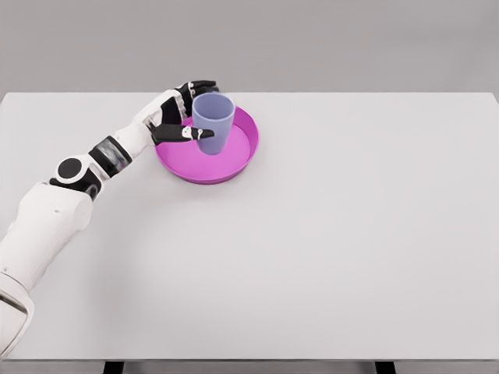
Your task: Flip the cup with left arm and place it on the plate
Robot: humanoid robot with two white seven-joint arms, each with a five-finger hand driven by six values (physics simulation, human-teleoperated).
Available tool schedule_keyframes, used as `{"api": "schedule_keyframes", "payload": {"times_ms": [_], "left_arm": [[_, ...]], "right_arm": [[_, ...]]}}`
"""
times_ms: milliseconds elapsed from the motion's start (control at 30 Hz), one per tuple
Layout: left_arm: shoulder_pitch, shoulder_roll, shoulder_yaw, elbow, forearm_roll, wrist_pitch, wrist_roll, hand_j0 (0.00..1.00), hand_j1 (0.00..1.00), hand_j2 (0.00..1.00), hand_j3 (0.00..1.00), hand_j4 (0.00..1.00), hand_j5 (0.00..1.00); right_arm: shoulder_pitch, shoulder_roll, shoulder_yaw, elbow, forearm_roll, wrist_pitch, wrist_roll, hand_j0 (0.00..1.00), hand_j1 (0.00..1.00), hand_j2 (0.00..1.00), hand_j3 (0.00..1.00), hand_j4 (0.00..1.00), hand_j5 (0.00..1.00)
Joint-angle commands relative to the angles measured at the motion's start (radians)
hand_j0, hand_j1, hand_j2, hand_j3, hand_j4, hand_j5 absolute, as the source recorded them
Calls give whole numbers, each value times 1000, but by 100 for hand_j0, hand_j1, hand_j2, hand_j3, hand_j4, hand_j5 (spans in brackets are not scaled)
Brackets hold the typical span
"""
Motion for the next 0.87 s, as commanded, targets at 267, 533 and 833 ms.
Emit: {"api": "schedule_keyframes", "payload": {"times_ms": [267, 533, 833], "left_arm": [[2, 30, 4, -51, 8, -4, 0, 100, 100, 100, 100, 100, 100], [11, 265, -7, -374, 77, 2, 0, 100, 100, 100, 100, 100, 100], [235, 699, 9, -741, 134, -18, 0, 100, 100, 100, 100, 100, 100]], "right_arm": [[0, 0, -1, 0, -1, 0, 0, 100, 100, 100, 100, 100, 100], [0, 0, -1, 0, 1, 0, 0, 100, 100, 100, 100, 100, 100], [0, 0, -1, 0, 1, 0, 0, 100, 100, 100, 100, 100, 100]]}}
